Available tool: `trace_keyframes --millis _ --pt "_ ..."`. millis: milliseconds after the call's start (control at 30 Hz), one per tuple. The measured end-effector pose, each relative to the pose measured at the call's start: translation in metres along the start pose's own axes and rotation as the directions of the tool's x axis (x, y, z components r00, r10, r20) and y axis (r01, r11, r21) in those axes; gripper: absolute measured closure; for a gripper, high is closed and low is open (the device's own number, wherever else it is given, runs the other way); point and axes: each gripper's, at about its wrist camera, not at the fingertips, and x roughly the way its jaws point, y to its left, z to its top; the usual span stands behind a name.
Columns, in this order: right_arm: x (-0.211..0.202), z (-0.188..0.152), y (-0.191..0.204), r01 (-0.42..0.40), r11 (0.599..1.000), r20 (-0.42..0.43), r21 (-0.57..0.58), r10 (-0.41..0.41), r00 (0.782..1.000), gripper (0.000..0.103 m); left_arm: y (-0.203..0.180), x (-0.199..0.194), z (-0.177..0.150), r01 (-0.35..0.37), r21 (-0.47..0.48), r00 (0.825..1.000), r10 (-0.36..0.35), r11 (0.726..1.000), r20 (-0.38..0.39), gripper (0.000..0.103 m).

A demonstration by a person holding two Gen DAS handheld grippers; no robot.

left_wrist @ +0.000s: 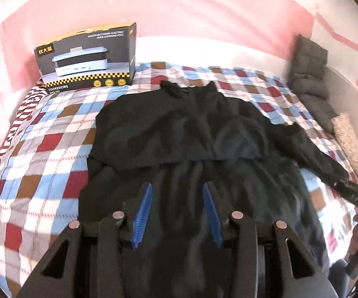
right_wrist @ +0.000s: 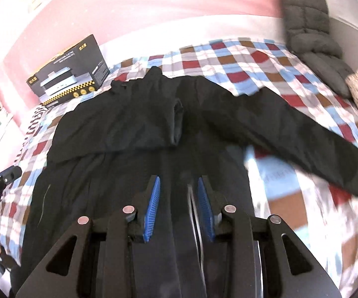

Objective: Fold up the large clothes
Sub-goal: 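Move the right gripper to the sleeve cuff and grasp it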

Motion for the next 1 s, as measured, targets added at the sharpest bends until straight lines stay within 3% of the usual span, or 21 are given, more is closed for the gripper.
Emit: trace_keyframes --millis 67,167,467,700,800,1000 --pt "-0.014 -0.014 -0.006 0.005 1.000 -0.002 0.020 -0.005 1.000 0.069 -0.009 -0.009 -0.009 0.007 -0.001 1.000 -0.007 1.000 -0.004 0.058" --pt "-0.031 -0.030 -0.014 0.009 0.999 -0.001 0.039 -0.009 1.000 0.060 -0.025 -0.024 -0.025 0.009 0.019 1.000 -0.008 1.000 -0.002 0.058" --pt "-0.059 -0.051 -0.047 0.031 0.994 0.025 0.108 -0.034 0.999 0.054 -0.063 -0.037 -0.051 0.050 0.061 0.998 -0.048 0.997 -0.034 0.058" --pt "-0.055 -0.058 -0.077 0.062 0.983 0.015 0.171 -0.066 0.998 0.051 -0.073 -0.022 -0.056 0.064 0.066 0.996 -0.060 0.996 -0.072 0.058" --pt "-0.049 -0.060 -0.093 0.065 0.976 0.010 0.207 -0.069 0.998 0.043 -0.074 -0.012 -0.057 0.061 0.067 0.994 -0.055 0.996 -0.089 0.058" --pt "-0.023 -0.061 -0.146 0.060 0.940 -0.016 0.335 -0.058 0.998 0.041 -0.069 0.018 -0.054 0.042 0.056 0.991 -0.035 0.998 -0.127 0.058"
